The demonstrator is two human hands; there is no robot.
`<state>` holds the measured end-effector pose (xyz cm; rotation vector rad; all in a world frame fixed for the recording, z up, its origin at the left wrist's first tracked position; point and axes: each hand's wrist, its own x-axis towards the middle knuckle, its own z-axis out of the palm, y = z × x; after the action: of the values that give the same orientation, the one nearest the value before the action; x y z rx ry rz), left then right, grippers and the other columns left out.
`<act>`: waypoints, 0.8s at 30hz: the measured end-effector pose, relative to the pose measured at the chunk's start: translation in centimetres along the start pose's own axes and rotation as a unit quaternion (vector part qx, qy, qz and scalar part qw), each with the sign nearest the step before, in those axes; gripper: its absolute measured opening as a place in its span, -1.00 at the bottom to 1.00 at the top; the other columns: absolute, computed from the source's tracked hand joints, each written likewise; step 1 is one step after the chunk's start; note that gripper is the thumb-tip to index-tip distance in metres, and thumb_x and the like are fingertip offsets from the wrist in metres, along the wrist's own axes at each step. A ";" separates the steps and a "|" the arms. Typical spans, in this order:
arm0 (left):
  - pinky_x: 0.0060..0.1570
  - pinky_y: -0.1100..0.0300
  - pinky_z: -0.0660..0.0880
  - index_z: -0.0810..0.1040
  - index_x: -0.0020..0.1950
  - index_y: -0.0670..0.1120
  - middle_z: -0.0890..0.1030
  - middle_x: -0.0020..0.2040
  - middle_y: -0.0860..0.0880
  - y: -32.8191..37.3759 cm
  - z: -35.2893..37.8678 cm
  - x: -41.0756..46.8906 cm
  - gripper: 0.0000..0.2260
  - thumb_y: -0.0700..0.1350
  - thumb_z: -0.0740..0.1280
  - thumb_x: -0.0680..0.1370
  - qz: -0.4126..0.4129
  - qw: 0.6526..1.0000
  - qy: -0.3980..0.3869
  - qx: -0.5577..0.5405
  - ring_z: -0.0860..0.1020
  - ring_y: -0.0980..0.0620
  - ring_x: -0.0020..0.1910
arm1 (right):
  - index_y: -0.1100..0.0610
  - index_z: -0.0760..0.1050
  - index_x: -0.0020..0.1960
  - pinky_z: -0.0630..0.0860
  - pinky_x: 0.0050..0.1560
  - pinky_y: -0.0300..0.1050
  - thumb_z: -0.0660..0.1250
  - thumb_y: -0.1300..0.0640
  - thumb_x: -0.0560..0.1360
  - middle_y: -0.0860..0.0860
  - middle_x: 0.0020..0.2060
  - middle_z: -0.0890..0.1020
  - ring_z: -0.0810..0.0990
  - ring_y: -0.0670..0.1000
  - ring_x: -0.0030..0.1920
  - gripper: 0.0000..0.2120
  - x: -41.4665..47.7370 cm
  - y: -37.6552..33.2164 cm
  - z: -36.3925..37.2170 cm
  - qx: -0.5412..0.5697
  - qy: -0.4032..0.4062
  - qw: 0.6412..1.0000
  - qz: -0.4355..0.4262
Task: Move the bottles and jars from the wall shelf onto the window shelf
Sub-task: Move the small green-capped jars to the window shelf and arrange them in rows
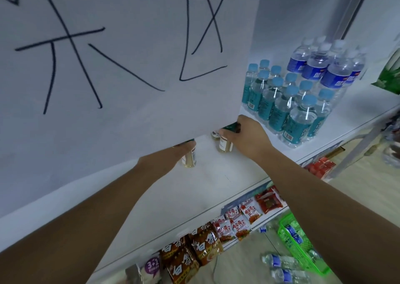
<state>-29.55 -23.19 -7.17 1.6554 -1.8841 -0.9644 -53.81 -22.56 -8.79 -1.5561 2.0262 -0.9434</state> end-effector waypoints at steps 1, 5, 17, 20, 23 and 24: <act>-0.21 0.52 0.42 0.60 -0.08 0.16 0.64 -0.16 0.29 -0.7 0.1 0.2 -0.87 0.16 0.48 0.53 -0.005 1.000 0.011 -0.020 0.59 0.39 -0.20 | 0.02 0.48 -0.07 0.50 -0.18 -0.14 0.46 -0.11 0.54 -0.06 -0.16 0.61 0.60 -0.04 -0.13 -0.76 -0.4 -0.3 -0.1 0.007 -0.002 1.000 -0.011; 0.05 0.21 0.56 0.67 0.09 0.07 0.71 0.00 0.09 -2.4 -0.4 -0.5 -0.64 0.30 0.45 0.48 -0.008 0.999 0.038 0.011 0.64 0.15 -0.03 | 0.04 0.47 -0.18 0.38 -0.27 -0.18 0.43 -0.08 0.58 -0.06 -0.28 0.56 0.50 -0.13 -0.28 -0.73 -2.3 -2.6 -0.5 0.008 -0.031 0.998 -0.061; -0.28 0.43 0.41 0.66 0.14 0.19 0.69 0.02 0.21 -8.5 -9.9 -10.2 -0.69 0.25 0.49 0.46 -0.001 0.989 0.146 -0.013 0.62 0.30 -0.12 | -0.07 0.66 -0.08 0.41 -0.22 -0.37 0.55 -0.04 0.48 -0.17 -0.24 0.64 0.60 -0.27 -0.21 -0.90 -9.4 -12.9 4.6 0.021 -0.146 0.969 -0.197; -0.16 0.34 0.44 0.63 -0.01 0.18 0.68 -0.06 0.21 -10.3 -12.4 -14.1 -0.83 0.14 0.53 0.47 0.015 0.986 0.164 -0.020 0.61 0.32 -0.11 | -0.03 0.61 0.03 0.43 -0.13 -0.22 0.57 -0.14 0.42 -0.13 -0.09 0.65 0.60 -0.16 -0.08 -0.70 -11.9 -15.1 6.8 0.020 -0.136 0.967 -0.214; -0.18 0.34 0.44 0.63 0.02 0.13 0.68 -0.07 0.17 -12.4 -14.8 -18.8 -0.78 0.15 0.54 0.46 0.013 0.983 0.181 -0.026 0.62 0.25 -0.10 | -0.05 0.58 0.00 0.40 -0.18 -0.22 0.57 -0.14 0.42 -0.14 -0.12 0.62 0.58 -0.18 -0.12 -0.72 -15.7 -17.7 8.7 0.015 -0.151 0.962 -0.229; -0.19 0.35 0.43 0.63 0.02 0.13 0.68 -0.08 0.18 -13.0 -15.7 -20.5 -0.78 0.14 0.54 0.46 0.012 0.982 0.184 -0.028 0.62 0.25 -0.11 | -0.05 0.58 0.00 0.39 -0.19 -0.22 0.57 -0.14 0.43 -0.14 -0.12 0.62 0.58 -0.17 -0.13 -0.73 -17.1 -18.7 9.2 0.013 -0.156 0.959 -0.235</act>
<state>-5.86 -6.83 -4.34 1.6420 -1.6105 -0.6402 -30.02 -11.32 -2.81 -2.0721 1.4510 -0.8116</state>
